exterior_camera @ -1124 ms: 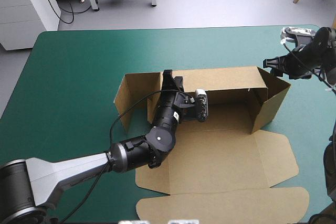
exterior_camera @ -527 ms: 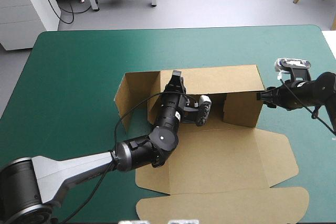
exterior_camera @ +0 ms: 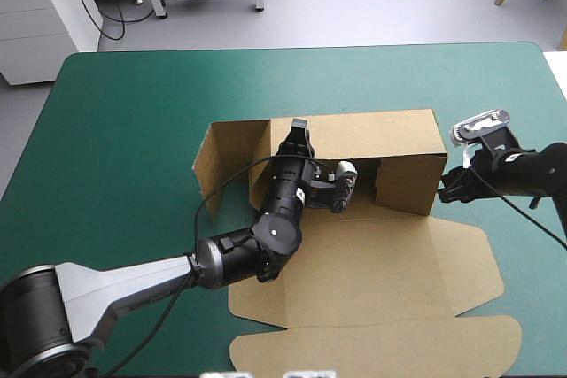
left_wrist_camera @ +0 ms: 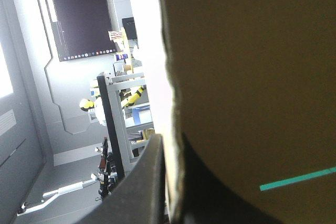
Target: Fold the box
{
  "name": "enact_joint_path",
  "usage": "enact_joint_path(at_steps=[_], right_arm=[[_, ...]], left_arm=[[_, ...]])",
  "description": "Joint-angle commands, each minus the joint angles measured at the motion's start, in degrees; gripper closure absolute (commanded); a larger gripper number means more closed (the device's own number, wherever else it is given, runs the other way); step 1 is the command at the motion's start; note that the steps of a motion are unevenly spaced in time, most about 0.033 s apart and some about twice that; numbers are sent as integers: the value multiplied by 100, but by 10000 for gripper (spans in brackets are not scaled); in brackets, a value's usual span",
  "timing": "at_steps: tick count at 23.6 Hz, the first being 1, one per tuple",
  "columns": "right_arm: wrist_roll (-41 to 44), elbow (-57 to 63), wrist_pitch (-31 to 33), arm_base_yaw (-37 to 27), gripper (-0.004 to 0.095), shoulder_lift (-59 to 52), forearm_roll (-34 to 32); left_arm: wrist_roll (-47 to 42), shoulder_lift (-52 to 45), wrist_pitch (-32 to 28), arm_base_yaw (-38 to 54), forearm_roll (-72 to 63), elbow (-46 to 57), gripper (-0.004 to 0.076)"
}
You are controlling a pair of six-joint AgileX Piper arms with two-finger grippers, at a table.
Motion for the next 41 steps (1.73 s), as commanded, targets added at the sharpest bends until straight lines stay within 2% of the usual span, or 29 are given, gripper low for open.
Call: enact_joint_path(at_steps=[1,4,6,9,13,15,16,17,18,20,26,30,35,38,41], right_arm=[[-673,-127,222,0,382,-172,237],[-1103,-127,314,0,383,-172,284],[-1212,-127,266,0,382,-162,575],[-1568,-127,248,12,382,-27,1358],[-1543,-123,271,12,402,342,1717],[-1559,-123,239,12,497,471,2061],[-1694,-123,180,12,598,513,2228],[-1765,-123,139,12,652,552,2267],[-1805,-123,32,12,768,577,2350],[-1805,-123,-44,12,913,585,2377],[-1603,-123,-21,35,907,612,2685],[-1359,-123,-74,256,907,612,2632],[-816,-123,-435,662,907,612,2306],[-531,-123,-492,760,907,612,2071],[-363,-123,-480,759,907,612,1950]], left_arm=[[-4,-107,-84,-20,-291,-56,734],[-101,-107,-94,-20,-291,-56,734],[-135,-107,-94,-20,-291,-56,734],[-171,-107,-94,-20,-291,-56,734],[-243,-107,-109,-20,-291,-56,734],[-243,-107,-109,-20,-291,-56,734],[-227,-107,-109,-20,-291,-56,734],[-237,-107,-109,-20,-291,-56,734],[-248,-107,-122,-20,-266,-56,734],[-248,-107,-122,-20,-252,-56,734],[-350,-107,-146,-26,-186,-56,734],[-350,-107,-135,-26,2,-56,734],[-666,-107,-135,-26,309,-56,722],[-815,-107,-75,-26,513,-56,657],[-1359,-107,15,-26,820,-56,518]])
